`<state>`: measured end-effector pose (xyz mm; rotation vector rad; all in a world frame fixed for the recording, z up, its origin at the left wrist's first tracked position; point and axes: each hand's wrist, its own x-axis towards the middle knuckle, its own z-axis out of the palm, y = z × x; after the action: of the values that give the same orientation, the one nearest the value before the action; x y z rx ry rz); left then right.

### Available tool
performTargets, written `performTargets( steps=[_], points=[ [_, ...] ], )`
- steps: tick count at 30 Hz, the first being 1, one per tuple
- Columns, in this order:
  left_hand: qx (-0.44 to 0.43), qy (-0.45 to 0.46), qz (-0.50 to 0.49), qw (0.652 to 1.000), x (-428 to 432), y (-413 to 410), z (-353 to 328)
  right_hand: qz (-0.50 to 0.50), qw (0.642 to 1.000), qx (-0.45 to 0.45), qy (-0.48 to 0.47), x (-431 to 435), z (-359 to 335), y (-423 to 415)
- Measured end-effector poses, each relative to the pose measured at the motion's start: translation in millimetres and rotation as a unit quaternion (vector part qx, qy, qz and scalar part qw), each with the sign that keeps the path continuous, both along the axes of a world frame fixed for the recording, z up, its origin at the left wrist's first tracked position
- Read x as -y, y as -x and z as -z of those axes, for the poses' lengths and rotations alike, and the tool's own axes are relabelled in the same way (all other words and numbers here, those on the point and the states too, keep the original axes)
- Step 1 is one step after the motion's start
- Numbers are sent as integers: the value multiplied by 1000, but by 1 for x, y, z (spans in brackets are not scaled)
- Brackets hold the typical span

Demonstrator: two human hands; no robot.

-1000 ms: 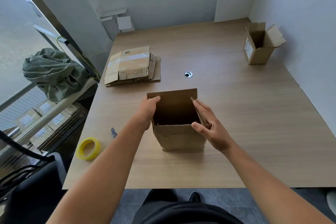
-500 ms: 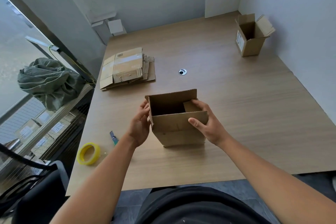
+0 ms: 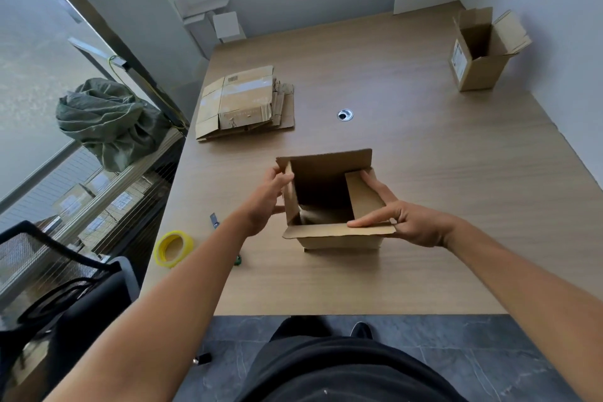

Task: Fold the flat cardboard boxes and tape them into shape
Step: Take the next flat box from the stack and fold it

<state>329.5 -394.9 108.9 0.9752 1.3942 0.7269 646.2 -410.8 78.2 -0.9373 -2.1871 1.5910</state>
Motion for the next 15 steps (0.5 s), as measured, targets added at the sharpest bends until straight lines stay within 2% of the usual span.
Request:
performTargets(
  steps=[3, 5, 7, 10, 12, 15],
  points=[
    [-65, -26, 29, 997, 2, -6, -2, 25, 999, -2, -21, 10, 0, 6],
    [-98, -74, 7, 992, 8, -13, 5, 116, 992, -48, -25, 25, 5, 17],
    [-93, -94, -1, 991, 14, -19, 13, 242, 965, -105, -9, 38, 10, 31],
    [54, -64, -33, 996, 21, -20, 16, 382, 907, -178, 1, 44, 18, 51],
    [127, -13, -59, 990, 22, -14, 15, 440, 883, -166, 1, 44, 23, 59],
    [214, 24, -60, 975, 25, -4, 16, 438, 891, -120, 9, 39, 27, 64]
  ],
)
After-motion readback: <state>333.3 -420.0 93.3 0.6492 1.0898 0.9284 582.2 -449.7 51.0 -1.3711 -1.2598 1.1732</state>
